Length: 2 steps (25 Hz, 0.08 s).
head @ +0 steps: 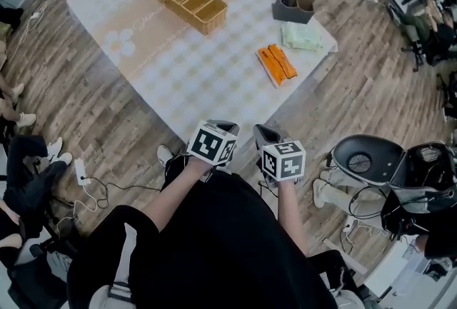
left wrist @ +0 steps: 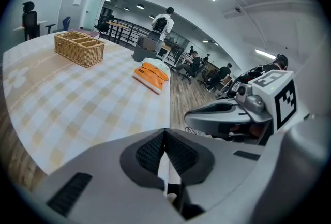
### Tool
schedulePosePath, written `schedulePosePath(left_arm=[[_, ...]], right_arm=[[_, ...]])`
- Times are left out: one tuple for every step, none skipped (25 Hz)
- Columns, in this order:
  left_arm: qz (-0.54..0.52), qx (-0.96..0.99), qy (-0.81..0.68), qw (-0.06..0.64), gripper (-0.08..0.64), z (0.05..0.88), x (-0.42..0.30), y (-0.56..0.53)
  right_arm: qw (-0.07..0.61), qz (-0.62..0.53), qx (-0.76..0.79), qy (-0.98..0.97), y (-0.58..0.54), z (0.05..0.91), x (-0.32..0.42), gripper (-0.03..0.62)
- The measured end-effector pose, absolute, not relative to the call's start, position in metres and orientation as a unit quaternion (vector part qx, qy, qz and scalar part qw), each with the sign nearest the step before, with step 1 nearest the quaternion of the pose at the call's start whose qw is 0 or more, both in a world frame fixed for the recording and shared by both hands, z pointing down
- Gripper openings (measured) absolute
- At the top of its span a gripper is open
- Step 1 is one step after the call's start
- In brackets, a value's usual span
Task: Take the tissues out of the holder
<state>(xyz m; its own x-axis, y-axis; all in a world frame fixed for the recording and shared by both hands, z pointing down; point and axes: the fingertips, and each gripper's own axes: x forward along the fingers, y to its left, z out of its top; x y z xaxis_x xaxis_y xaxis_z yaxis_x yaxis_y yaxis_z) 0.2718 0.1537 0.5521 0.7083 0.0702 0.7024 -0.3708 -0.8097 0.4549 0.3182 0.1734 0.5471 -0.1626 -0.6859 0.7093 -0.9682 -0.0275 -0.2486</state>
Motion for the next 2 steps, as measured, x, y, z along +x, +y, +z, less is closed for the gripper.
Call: schedulePosePath(left_arm=[[0.372, 0.875, -0.088, 0.297, 0.0, 0.5522, 0.2694, 0.153], [0.373, 0.874, -0.089, 0.298, 0.0, 0.5523, 0.2671, 0.1523]], right_arm=[[0.195, 0.363, 0.615, -0.673, 0.1717, 0.5469, 0.3151, 0.014], [0.196, 0.363, 0.612, -0.675, 0.17, 0.5466, 0.312, 0.014]])
